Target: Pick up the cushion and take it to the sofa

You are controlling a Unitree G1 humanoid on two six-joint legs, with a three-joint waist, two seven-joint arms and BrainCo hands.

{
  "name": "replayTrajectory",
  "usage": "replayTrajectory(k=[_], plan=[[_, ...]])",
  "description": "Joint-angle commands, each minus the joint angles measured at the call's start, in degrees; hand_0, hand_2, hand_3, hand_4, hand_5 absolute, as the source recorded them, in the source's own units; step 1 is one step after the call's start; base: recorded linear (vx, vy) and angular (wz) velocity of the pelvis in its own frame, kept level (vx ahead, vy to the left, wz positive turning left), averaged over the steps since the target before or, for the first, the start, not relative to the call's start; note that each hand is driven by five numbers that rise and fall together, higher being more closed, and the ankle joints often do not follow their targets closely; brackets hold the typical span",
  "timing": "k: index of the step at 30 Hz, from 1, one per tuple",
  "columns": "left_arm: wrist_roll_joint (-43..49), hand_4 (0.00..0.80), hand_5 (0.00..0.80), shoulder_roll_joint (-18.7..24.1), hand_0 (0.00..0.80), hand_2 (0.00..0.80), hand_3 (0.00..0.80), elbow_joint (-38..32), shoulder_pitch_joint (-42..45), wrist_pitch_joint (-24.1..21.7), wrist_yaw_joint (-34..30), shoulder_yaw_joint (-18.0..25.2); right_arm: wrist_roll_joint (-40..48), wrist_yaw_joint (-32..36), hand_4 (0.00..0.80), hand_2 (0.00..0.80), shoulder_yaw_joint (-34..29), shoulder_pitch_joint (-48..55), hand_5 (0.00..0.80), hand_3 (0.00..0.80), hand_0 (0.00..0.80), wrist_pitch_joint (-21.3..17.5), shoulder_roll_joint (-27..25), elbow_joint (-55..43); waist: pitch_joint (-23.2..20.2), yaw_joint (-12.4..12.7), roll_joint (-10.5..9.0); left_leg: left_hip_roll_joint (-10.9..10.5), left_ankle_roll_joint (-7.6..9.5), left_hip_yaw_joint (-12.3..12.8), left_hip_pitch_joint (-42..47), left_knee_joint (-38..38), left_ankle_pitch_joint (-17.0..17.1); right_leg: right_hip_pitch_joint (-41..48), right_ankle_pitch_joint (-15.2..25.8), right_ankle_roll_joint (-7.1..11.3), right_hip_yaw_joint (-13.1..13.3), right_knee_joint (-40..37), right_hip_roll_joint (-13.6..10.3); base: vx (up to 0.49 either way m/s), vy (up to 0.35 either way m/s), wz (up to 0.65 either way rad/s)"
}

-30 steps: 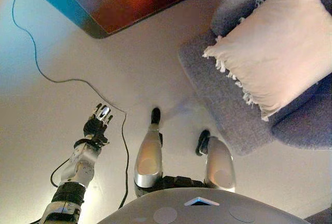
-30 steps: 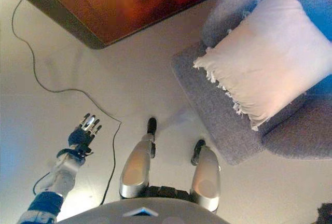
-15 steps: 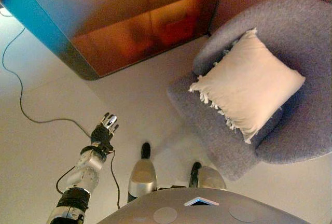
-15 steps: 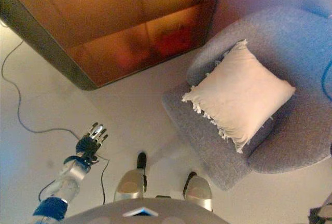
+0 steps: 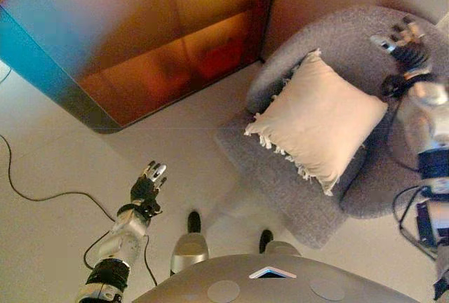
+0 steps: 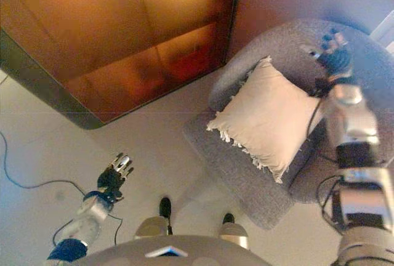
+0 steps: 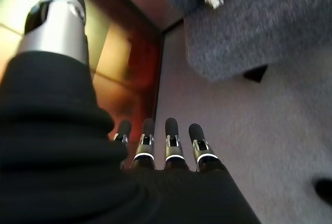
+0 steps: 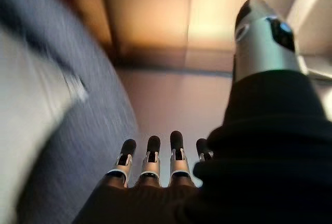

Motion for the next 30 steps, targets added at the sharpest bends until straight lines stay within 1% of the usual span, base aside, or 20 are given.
replayTrajectory(k=[1, 3, 5, 7, 9, 10, 15, 17, 19, 20, 22, 25, 27, 30], plan=[[2.0, 0.0, 0.0, -0.8, 0.0, 0.0, 0.0, -2.5, -2.6, -3.7, -0.6, -2.1, 3.9, 4.2, 0.0, 0.0, -3.9, 3.6, 0.0, 0.0, 0.0, -6.8, 3.2, -6.7, -0.7, 0.4, -1.42, 1.2, 0.84, 4.2, 6.2, 1.2, -8.0, -5.4, 5.1, 3.49, 1.8, 0.2, -3.3, -0.005, 0.054, -0.16], [1.9, 0.0, 0.0, -1.7, 0.0, 0.0, 0.0, -3.3, -1.9, -4.6, 0.0, -2.0, 2.5, 7.9, 0.0, 0.0, -3.4, 9.6, 0.0, 0.0, 0.0, -8.0, 6.8, -10.1, -0.9, -0.6, -1.58, 1.0, 1.22, 5.1, 6.7, 1.6, -8.3, -5.3, 5.0, 3.43, 2.7, 0.2, -3.0, -0.005, 0.047, -0.22], [1.4, 0.0, 0.0, -2.5, 0.0, 0.0, 0.0, -3.3, -2.1, -5.5, 0.6, -2.2, 2.0, 10.8, 0.0, 0.0, -2.1, 13.6, 0.0, 0.0, 0.0, -8.7, 8.5, -12.1, -1.2, -1.4, -1.78, 0.9, 1.4, 5.9, 6.9, 2.0, -8.6, -5.3, 5.1, 3.43, 3.4, 0.1, -2.7, -0.012, 0.031, -0.28], [1.2, 0.0, 0.0, -3.1, 0.0, 0.0, 0.0, -3.6, -2.2, -6.2, 1.2, -2.5, 1.0, 12.9, 0.0, 0.0, -0.1, 16.8, 0.0, 0.0, 0.0, -10.0, 10.1, -13.9, -1.2, -1.9, -1.88, 0.7, 1.63, 6.5, 7.2, 2.3, -8.9, -5.2, 5.1, 3.48, 4.0, 0.0, -2.5, -0.014, 0.018, -0.16], [1.5, 0.0, 0.0, -3.7, 0.0, 0.0, 0.0, -4.4, -2.0, -6.4, 1.6, -2.6, -2.4, 13.5, 0.0, 0.0, 1.8, 19.3, 0.0, 0.0, 0.0, -10.9, 11.3, -14.6, -1.2, -2.4, -1.97, 0.5, 1.91, 7.0, 7.5, 2.6, -9.3, -5.2, 5.2, 3.51, 4.9, 0.0, -2.2, -0.022, 0.01, -0.23], [1.5, 0.0, 0.0, -3.7, 0.0, 0.0, 0.0, -4.5, -2.2, -6.6, 2.0, -2.8, -2.5, 13.9, 0.0, 0.0, 2.7, 20.1, 0.0, 0.0, 0.0, -11.3, 11.7, -14.7, -1.1, -2.8, -2.01, 0.5, 2.01, 7.2, 7.6, 2.8, -9.4, -5.3, 5.4, 3.55, 5.1, 0.1, -2.2, -0.031, 0.013, -0.25], [1.2, 0.0, 0.0, -3.9, 0.0, 0.0, 0.0, -4.4, -3.2, -7.4, 2.7, -3.5, 1.5, 17.8, 0.0, 0.0, 6.3, 24.0, 0.0, 0.0, 0.0, -15.3, 16.3, -15.0, -0.6, -4.4, -1.66, 0.0, 2.46, 8.3, 8.0, 2.9, -9.7, -5.8, 5.6, 3.62, 6.3, 0.3, -1.9, -0.023, 0.035, -0.22], [1.1, 0.0, 0.0, -4.1, 0.0, 0.0, 0.0, -4.8, -3.3, -7.7, 3.1, -3.8, 4.6, 18.5, 0.0, 0.0, 7.4, 25.3, 0.0, 0.0, 0.0, -16.1, 18.2, -14.5, -0.4, -4.9, -1.46, -0.2, 2.64, 8.6, 8.1, 2.8, -9.8, -6.0, 5.6, 3.66, 6.7, 0.3, -1.8, -0.014, 0.041, -0.17], [0.6, 0.0, 0.0, -4.1, 0.0, 0.0, 0.0, -5.1, -3.1, -8.2, 3.7, -3.9, 4.6, 18.8, 0.0, 0.0, 8.0, 27.0, 0.0, 0.0, 0.0, -16.3, 19.9, -13.1, -0.3, -5.5, -1.26, -0.4, 2.71, 8.9, 8.1, 2.7, -9.8, -6.2, 5.6, 3.7, 7.0, 0.3, -1.8, -0.016, 0.045, -0.11], [1.0, 0.0, 0.0, -4.2, 0.0, 0.0, 0.0, -5.1, -2.8, -8.3, 4.5, -4.0, 4.4, 18.7, 0.0, 0.0, 8.5, 27.7, 0.0, 0.0, 0.0, -16.2, 20.1, -12.3, -0.2, -5.7, -1.18, -0.5, 2.79, 9.1, 8.2, 2.7, -9.9, -6.3, 5.7, 3.73, 7.3, 0.3, -1.8, -0.008, 0.052, -0.06], [1.0, 0.0, 0.0, -4.3, 0.0, 0.0, 0.0, -5.2, -2.3, -9.0, 5.4, -4.2, 6.2, 19.4, 0.0, 0.0, 9.2, 29.6, 0.0, 0.0, 0.0, -14.4, 20.4, -12.2, 0.1, -6.4, -1.04, -0.6, 2.96, 9.4, 8.3, 2.7, -9.9, -6.4, 5.8, 3.8, 7.7, 0.3, -1.7, -0.003, 0.047, -0.03], [0.6, 0.0, 0.0, -4.1, 0.0, 0.0, 0.0, -6.2, -1.7, -9.3, 5.3, -4.7, 5.5, 21.2, 0.0, 0.0, 10.0, 31.6, 0.0, 0.0, 0.0, -15.3, 20.4, -10.4, 0.2, -6.8, -0.88, -0.6, 2.96, 9.7, 8.2, 2.6, -9.8, -6.7, 6.0, 3.83, 7.6, 0.4, -1.8, -0.011, 0.034, -0.04], [0.8, 0.0, 0.0, -3.7, 0.0, 0.0, 0.0, -7.0, -1.6, -9.0, 5.4, -5.3, 4.7, 20.4, 0.0, 0.0, 10.6, 31.9, 0.0, 0.0, 0.0, -15.7, 20.2, -10.1, 0.3, -6.9, -0.73, -0.8, 3.05, 9.8, 8.3, 2.5, -9.9, -6.7, 6.1, 3.96, 7.5, 0.2, -1.9, 0.0, 0.0, 0.0], [0.5, 0.0, 0.0, -3.3, 0.0, 0.0, 0.0, -7.8, -2.4, -8.8, 5.8, -6.4, 3.8, 19.3, 0.0, 0.0, 11.3, 30.8, 0.0, 0.0, 0.0, -15.3, 19.9, -9.6, 0.5, -6.9, -0.58, -1.1, 3.2, 9.6, 8.3, 2.5, -10.1, -6.8, 6.2, 3.88, 7.6, 0.1, -1.8, -0.018, 0.015, -0.04]])
